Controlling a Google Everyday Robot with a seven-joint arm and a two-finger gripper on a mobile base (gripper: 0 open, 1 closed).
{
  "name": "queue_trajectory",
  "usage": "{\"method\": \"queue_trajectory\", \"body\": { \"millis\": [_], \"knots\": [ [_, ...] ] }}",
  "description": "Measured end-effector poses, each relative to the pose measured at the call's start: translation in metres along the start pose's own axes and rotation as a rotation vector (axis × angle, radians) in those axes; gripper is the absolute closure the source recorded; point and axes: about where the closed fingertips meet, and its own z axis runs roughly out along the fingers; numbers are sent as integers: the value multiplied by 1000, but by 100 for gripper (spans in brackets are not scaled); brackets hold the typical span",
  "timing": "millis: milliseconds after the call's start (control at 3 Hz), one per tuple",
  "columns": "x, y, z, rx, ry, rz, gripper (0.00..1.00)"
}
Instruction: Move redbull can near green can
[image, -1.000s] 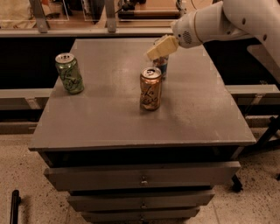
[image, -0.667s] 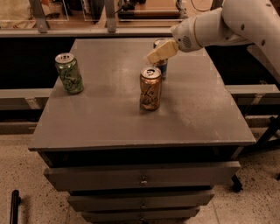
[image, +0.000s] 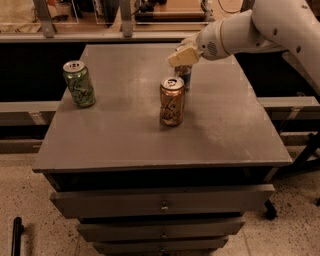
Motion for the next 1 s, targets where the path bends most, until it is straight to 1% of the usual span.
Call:
{"method": "queue_trajectory", "body": {
  "millis": [333,667,1000],
  "knots": [
    [0,1,3,-5,0,0,63],
    [-2,3,7,-33,-25,17,87],
    [-30,18,24,-105,-94,33,100]
  ]
}}
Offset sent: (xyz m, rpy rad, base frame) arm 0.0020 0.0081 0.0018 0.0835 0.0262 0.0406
